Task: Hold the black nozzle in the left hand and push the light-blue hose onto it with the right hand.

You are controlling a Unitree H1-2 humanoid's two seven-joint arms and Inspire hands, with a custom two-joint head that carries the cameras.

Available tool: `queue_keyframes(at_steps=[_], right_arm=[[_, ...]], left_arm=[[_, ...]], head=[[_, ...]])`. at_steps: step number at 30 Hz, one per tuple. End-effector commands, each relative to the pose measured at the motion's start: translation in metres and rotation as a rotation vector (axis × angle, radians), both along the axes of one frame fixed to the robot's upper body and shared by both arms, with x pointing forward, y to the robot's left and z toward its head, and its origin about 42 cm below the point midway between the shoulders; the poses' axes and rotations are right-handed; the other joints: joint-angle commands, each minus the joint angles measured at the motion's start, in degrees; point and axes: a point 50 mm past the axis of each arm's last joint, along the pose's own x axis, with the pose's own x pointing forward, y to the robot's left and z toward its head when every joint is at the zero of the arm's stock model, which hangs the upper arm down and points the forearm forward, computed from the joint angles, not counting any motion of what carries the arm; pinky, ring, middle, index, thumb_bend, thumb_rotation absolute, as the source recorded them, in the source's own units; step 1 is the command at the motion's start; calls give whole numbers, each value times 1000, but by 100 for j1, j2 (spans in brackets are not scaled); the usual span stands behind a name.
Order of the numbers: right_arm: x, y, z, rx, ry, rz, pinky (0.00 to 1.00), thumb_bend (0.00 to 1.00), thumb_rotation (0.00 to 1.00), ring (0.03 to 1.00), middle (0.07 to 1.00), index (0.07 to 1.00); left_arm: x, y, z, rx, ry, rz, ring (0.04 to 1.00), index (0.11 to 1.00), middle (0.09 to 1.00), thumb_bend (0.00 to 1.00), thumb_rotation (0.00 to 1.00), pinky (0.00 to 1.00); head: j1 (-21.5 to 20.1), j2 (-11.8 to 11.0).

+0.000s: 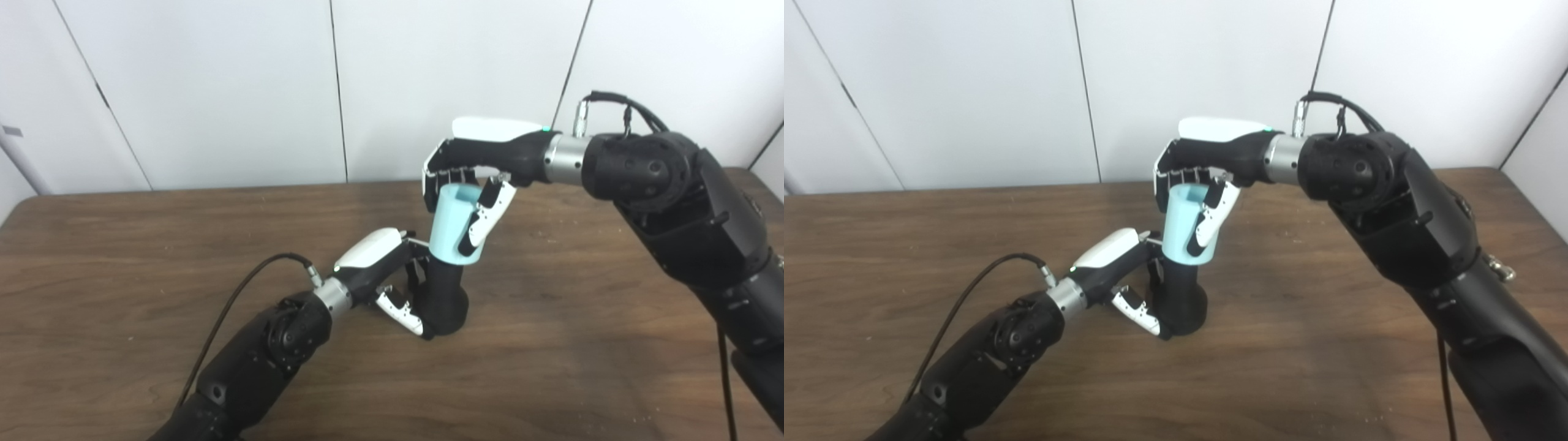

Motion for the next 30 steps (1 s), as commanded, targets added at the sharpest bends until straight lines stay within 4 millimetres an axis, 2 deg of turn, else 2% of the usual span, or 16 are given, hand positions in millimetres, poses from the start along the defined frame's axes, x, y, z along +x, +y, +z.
queue_keyframes(at_steps=[1,21,30], right_arm=[[2,-4,12,2,-43,-7,359,503,0,458,473,478],[4,4,-7,60,-42,7,354,502,0,455,476,482],[-10,5,-10,41,-30,49,343,502,0,452,481,484]], left_arm=[[-26,13,-54,189,178,-28,623,484,480,527,0,1000],[-25,12,-52,188,188,-27,623,482,485,526,0,1000],[-24,14,-53,191,189,-25,623,482,485,526,0,1000]], head=[[-4,11],[11,64],[-3,96]])
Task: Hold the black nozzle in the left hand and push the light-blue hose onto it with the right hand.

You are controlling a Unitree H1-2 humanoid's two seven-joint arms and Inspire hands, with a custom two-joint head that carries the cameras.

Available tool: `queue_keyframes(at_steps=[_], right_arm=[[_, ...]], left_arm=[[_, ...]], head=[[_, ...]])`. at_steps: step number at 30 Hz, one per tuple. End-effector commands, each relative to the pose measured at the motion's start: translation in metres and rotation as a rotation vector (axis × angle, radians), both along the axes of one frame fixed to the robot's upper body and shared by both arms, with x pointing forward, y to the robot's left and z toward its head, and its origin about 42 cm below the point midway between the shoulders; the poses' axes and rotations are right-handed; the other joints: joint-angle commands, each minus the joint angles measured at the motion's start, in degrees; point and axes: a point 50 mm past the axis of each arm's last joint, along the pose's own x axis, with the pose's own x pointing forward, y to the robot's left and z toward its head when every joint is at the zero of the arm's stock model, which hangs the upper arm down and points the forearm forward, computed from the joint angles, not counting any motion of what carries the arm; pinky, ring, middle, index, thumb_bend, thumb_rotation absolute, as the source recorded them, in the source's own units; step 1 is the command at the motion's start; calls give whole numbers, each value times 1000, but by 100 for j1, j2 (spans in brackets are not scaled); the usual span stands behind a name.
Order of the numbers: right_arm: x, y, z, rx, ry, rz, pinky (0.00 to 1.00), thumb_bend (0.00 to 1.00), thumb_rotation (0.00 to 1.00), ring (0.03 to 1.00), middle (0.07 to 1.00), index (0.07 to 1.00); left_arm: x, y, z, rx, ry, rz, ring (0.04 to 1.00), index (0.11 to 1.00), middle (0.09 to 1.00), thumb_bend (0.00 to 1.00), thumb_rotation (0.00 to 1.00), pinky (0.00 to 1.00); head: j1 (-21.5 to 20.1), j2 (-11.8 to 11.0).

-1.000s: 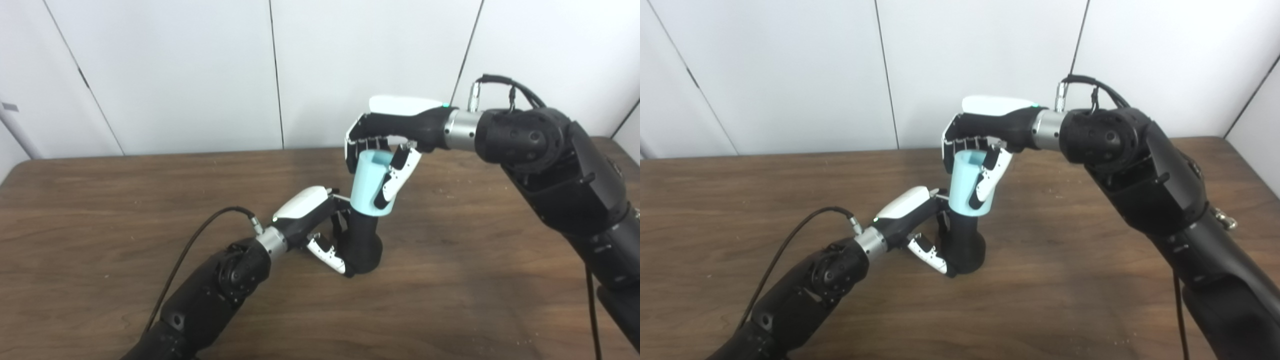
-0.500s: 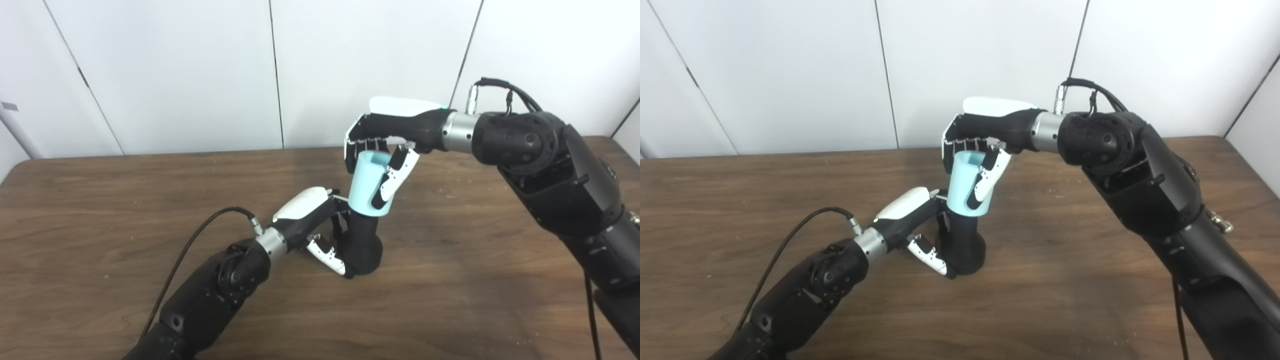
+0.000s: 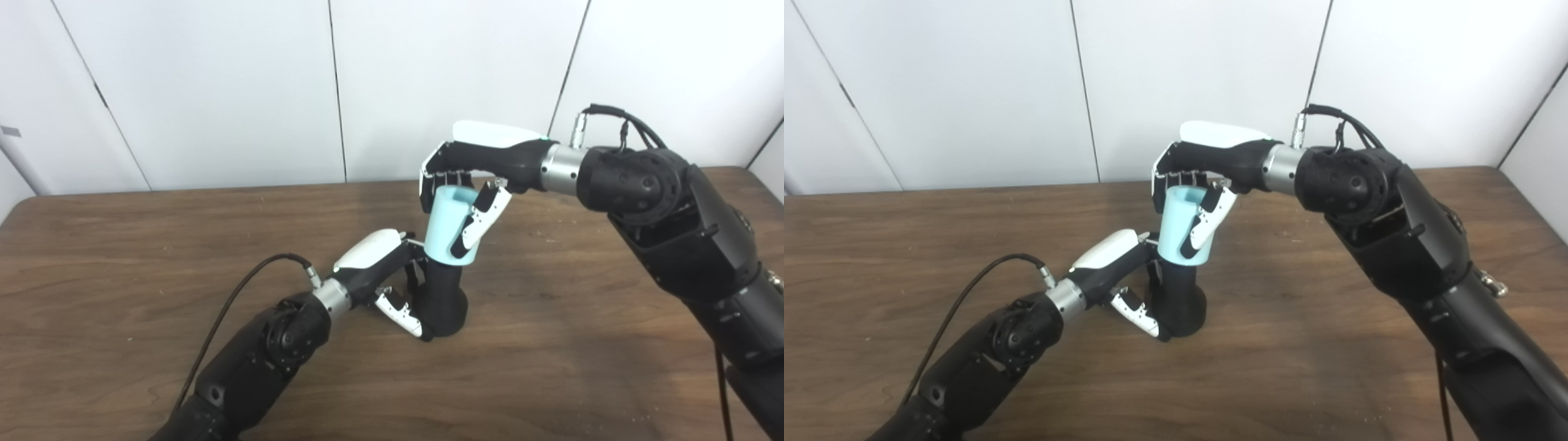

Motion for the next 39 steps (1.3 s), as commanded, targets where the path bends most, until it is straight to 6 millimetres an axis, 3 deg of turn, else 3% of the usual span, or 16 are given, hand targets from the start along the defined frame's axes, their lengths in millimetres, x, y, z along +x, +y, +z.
queue_keyframes(at_steps=[1,21,29,39], right_arm=[[-9,3,9,-24,-17,52,343,502,0,451,481,485],[-17,-1,11,-87,-9,99,356,502,0,447,475,489],[-21,-4,-1,-109,-21,111,367,503,0,446,474,489],[-25,-2,-33,-142,-53,173,395,504,0,443,462,493]], left_arm=[[-23,13,-53,186,183,-23,623,482,485,526,0,1000],[-18,16,-50,190,187,-21,622,481,487,526,0,1000],[-19,17,-50,188,188,-20,627,481,487,526,0,1000],[-19,17,-51,186,188,-21,624,480,489,526,0,1000]], head=[[-3,8],[-35,56],[-26,62],[-31,96]])
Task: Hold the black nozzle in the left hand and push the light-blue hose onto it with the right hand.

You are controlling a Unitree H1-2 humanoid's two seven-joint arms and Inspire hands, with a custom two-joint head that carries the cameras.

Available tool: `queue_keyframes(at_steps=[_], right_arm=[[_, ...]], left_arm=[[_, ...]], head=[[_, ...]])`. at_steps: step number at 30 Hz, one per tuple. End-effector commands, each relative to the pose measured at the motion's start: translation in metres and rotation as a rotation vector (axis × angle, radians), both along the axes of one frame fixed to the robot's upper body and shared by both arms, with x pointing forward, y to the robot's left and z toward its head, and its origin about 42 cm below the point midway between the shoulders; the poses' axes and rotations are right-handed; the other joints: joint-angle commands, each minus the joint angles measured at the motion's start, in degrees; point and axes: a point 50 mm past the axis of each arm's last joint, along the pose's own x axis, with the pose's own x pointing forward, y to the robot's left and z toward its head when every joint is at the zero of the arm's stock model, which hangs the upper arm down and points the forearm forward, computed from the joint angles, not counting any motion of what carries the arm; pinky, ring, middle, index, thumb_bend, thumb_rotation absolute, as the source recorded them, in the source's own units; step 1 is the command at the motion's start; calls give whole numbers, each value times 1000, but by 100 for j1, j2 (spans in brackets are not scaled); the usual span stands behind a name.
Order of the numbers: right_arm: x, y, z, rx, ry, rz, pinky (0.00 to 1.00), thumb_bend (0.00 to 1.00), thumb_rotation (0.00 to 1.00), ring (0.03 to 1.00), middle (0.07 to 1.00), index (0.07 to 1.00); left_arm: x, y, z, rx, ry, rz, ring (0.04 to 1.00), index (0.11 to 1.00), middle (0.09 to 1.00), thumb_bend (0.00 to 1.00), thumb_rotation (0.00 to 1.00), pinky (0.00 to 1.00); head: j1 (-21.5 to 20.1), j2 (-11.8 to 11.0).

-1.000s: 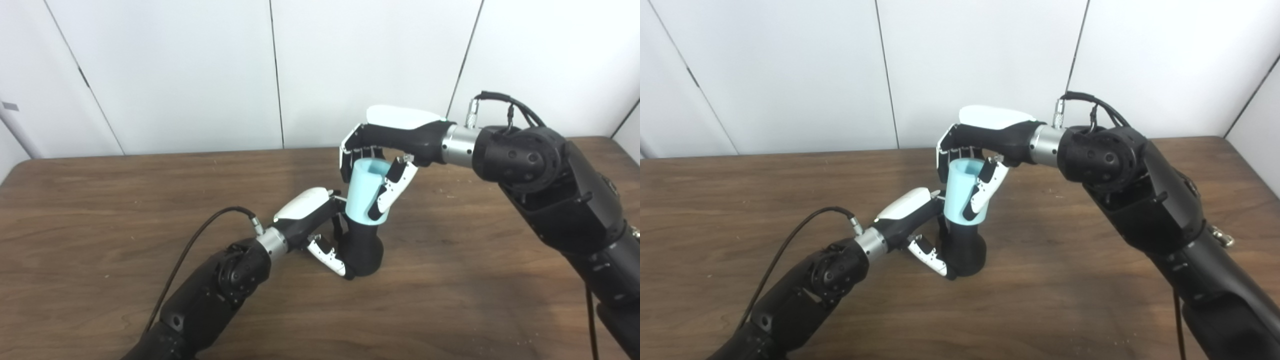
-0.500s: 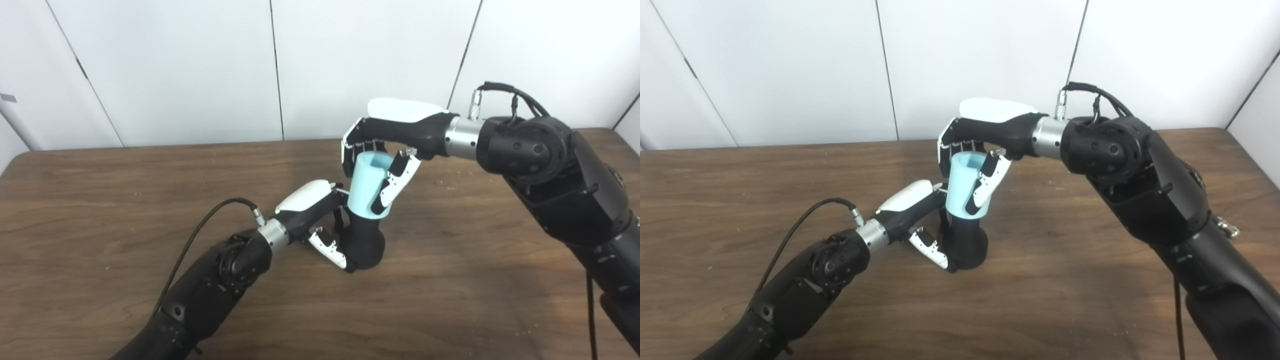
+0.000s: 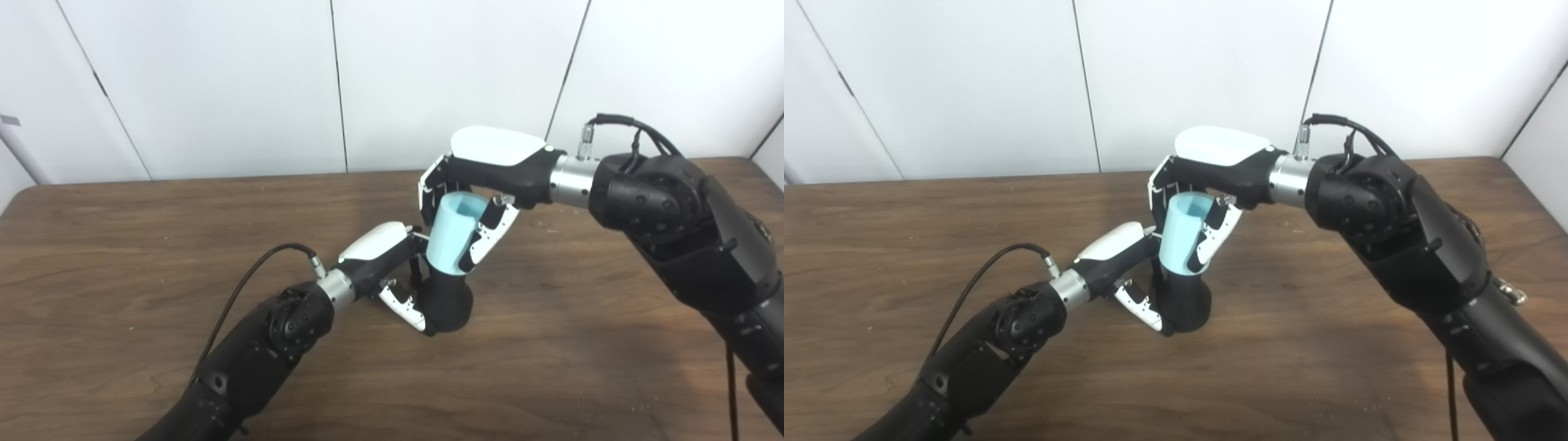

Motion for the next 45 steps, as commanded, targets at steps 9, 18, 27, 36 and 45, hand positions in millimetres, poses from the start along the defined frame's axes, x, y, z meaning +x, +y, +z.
queue_keyframes(at_steps=[9,18,27,36,45], right_arm=[[-7,3,-29,-74,14,77,416,503,0,434,457,499],[-4,8,-35,-122,-25,128,405,504,0,439,480,486],[2,8,-44,-195,10,145,425,504,0,435,480,488],[-1,13,-51,-246,43,155,402,504,0,448,493,463],[1,11,-49,-252,45,145,383,503,0,447,500,464]], left_arm=[[-18,20,-52,177,174,4,621,480,490,526,0,1000],[-19,20,-51,179,176,4,621,480,490,526,0,1000],[-22,17,-50,180,173,-4,621,480,490,526,0,1000],[-21,20,-51,183,179,-7,621,478,495,526,0,1000],[-19,20,-50,184,177,-5,604,478,494,525,0,1000]], head=[[14,-1],[1,6],[28,41],[9,59],[-11,31]])
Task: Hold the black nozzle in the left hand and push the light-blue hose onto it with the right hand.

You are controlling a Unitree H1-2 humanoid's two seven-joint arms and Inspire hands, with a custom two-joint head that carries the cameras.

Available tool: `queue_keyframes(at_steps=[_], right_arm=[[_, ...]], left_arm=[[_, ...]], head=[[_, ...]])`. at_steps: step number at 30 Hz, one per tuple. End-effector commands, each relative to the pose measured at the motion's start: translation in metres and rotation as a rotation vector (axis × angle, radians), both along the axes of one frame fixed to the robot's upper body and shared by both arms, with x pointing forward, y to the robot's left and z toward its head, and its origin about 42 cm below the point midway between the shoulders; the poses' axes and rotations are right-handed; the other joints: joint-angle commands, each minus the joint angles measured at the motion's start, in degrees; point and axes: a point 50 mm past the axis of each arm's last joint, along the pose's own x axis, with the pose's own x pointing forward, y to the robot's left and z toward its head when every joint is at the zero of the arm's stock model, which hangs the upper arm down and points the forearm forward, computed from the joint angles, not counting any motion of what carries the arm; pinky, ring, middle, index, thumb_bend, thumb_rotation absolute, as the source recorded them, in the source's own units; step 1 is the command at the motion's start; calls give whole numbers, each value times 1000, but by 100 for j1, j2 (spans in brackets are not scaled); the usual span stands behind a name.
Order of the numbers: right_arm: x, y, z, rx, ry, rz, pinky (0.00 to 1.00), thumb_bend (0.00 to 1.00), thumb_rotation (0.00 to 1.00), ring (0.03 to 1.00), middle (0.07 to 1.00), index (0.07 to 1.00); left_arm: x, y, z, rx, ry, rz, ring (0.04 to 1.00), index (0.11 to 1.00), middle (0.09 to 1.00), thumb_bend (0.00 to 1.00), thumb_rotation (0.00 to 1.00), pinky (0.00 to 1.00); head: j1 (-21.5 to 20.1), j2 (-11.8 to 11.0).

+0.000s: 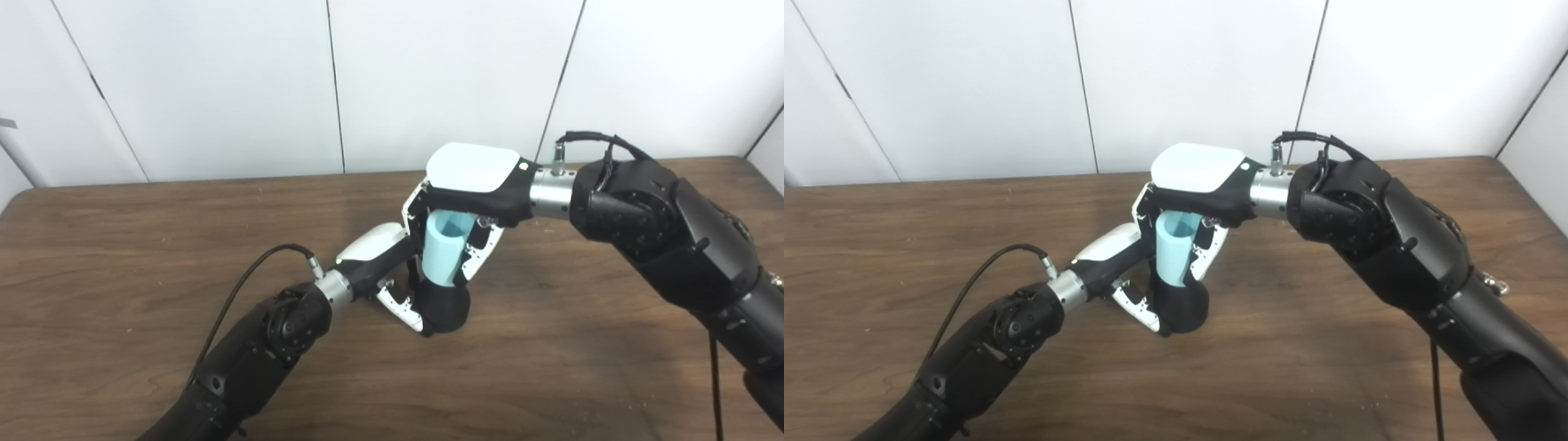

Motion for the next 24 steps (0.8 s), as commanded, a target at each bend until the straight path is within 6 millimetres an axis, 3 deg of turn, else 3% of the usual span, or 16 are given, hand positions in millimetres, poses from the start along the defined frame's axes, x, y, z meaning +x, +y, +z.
queue_keyframes(at_steps=[1,6,10,11,13,18,24], right_arm=[[-2,-7,-36,-143,118,-11,385,503,0,446,501,464],[-7,-17,-42,-95,107,-42,411,502,0,429,508,486],[-12,-21,-34,-34,83,-65,351,497,0,467,549,508],[-13,-22,-31,-18,75,-70,431,736,49,624,716,656],[-15,-22,-25,8,60,-78,489,825,89,699,787,720],[-18,-22,-12,37,-37,-75,693,913,181,846,911,821],[-20,-20,6,57,-136,-86,809,946,200,915,966,885]], left_arm=[[-18,18,-49,178,171,-7,601,478,494,525,0,1000],[-17,20,-49,176,167,-3,599,477,496,525,0,1000],[-16,21,-48,174,165,1,599,477,496,525,0,1000],[-16,22,-48,174,164,3,599,478,494,525,0,1000],[-16,22,-49,174,164,5,600,479,493,526,0,1000],[-17,21,-51,175,162,6,600,479,492,526,0,1000],[-18,20,-52,179,161,2,600,479,492,526,0,1000]], head=[[-3,5],[6,-2],[4,-10],[-4,-10],[-28,-18],[-39,-38],[-50,-24]])
